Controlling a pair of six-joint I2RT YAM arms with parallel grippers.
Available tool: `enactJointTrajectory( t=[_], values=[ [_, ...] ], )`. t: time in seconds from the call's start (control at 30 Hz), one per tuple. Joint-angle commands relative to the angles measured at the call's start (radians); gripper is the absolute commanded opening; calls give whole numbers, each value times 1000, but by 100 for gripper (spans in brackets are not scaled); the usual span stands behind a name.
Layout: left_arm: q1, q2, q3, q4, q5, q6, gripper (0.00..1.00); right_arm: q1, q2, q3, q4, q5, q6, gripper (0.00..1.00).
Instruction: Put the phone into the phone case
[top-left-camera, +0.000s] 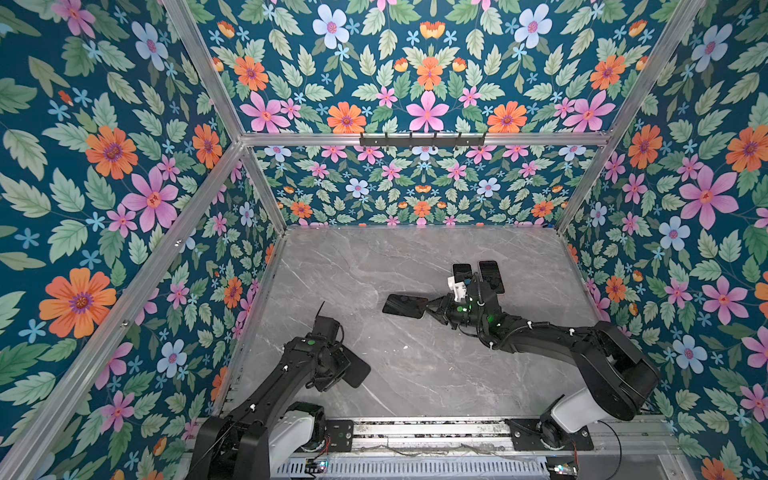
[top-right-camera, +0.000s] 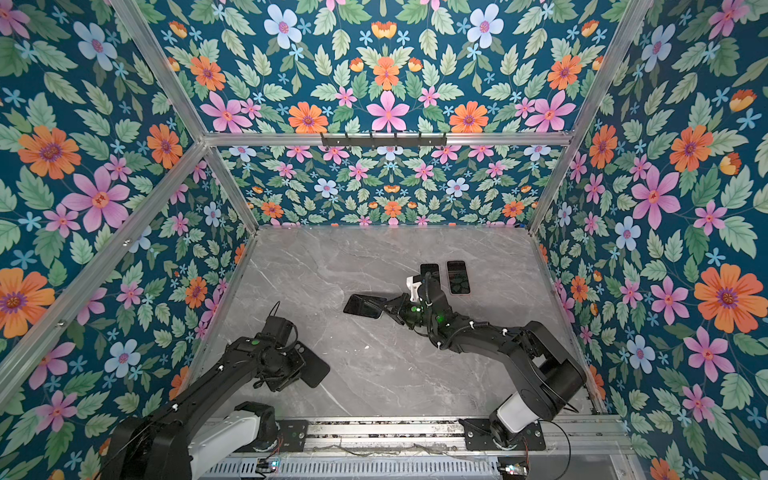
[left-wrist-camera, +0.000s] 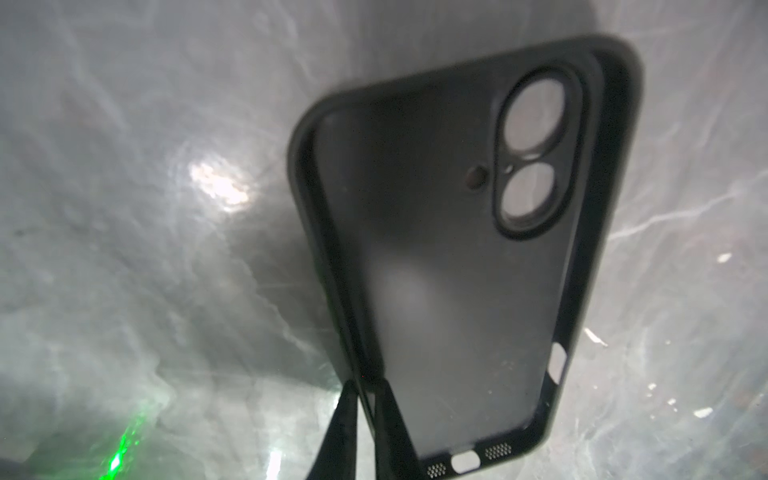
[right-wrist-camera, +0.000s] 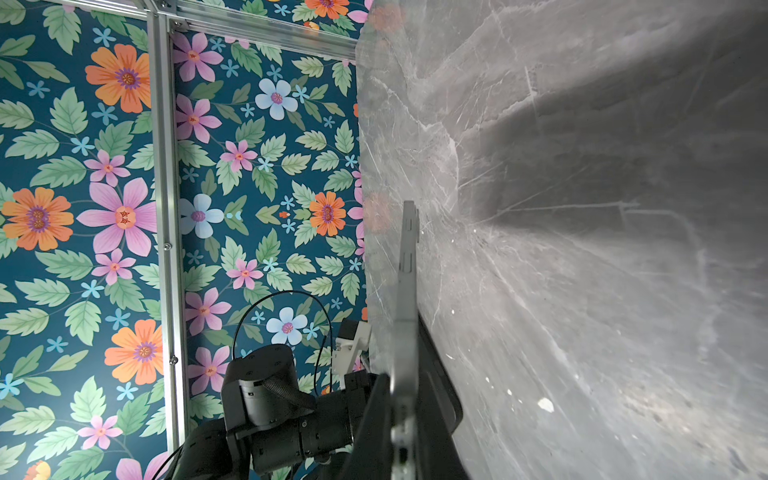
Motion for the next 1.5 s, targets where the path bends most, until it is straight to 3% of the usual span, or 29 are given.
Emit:
enactJointTrajectory(
  t=[0.0, 0.27, 0.57, 0.9, 1.47],
  values=[
    [0, 4, 7, 0, -16, 22, 12, 2, -1, 1, 46, -13, 2, 0],
    [0, 3, 38, 12, 1, 24, 7, 5, -25, -16, 24, -3, -2, 0],
    [-33, 56, 104, 51, 22, 3, 5, -6, -154, -59, -93, 53, -51, 0],
    [-190, 343, 293, 146, -2, -54, 4, -95, -303, -142, -161, 23, -70, 0],
    [-353, 750, 623, 213, 16, -117, 5, -281, -541, -253, -301, -65, -109, 0]
  ],
)
